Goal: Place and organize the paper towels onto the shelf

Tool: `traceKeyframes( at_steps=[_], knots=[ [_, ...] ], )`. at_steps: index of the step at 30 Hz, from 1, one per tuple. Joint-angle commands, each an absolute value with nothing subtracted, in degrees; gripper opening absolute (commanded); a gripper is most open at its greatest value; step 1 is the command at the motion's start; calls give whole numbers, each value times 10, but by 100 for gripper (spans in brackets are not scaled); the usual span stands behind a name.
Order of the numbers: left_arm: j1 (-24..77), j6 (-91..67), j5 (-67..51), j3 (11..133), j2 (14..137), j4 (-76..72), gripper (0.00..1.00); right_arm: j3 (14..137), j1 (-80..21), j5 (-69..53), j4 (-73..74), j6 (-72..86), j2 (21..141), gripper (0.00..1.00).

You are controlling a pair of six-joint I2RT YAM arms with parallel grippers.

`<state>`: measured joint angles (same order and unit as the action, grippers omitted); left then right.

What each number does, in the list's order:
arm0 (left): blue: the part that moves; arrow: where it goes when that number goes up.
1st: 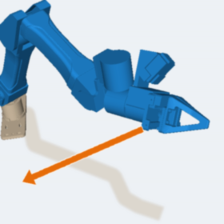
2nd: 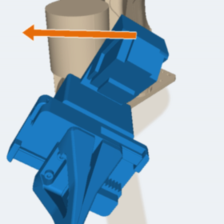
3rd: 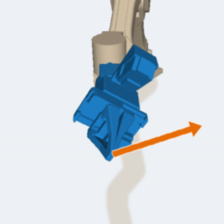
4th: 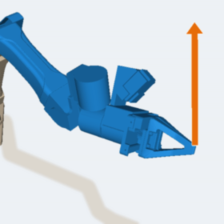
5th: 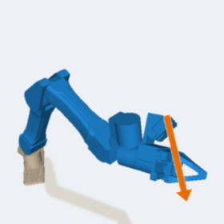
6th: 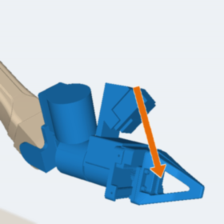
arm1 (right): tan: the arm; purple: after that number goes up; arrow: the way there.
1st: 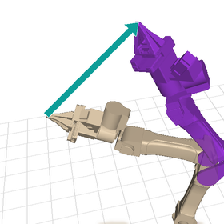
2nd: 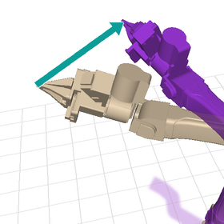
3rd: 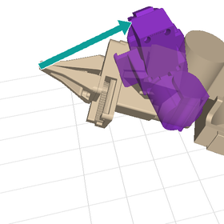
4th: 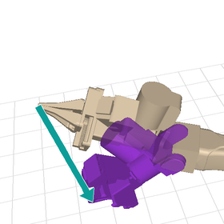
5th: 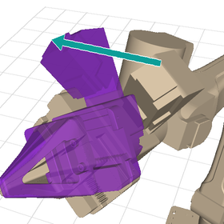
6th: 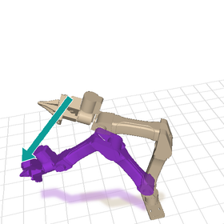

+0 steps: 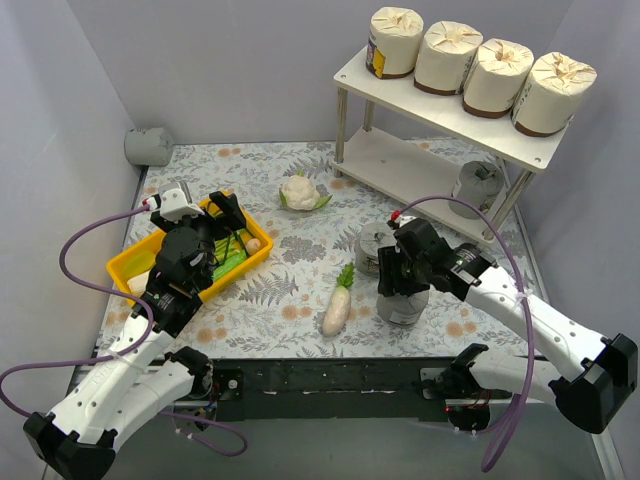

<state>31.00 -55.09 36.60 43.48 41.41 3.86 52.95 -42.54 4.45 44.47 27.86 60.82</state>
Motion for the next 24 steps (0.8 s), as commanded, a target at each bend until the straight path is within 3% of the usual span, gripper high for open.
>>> traceKeyframes(
  at_steps=[1, 24],
  knots=[
    [313, -549, 365, 433, 408, 36, 98, 569, -446, 111, 471, 294, 614, 63],
    [315, -550, 362, 433, 414, 35, 98, 550, -469, 161, 477, 278, 697, 63]
  ],
)
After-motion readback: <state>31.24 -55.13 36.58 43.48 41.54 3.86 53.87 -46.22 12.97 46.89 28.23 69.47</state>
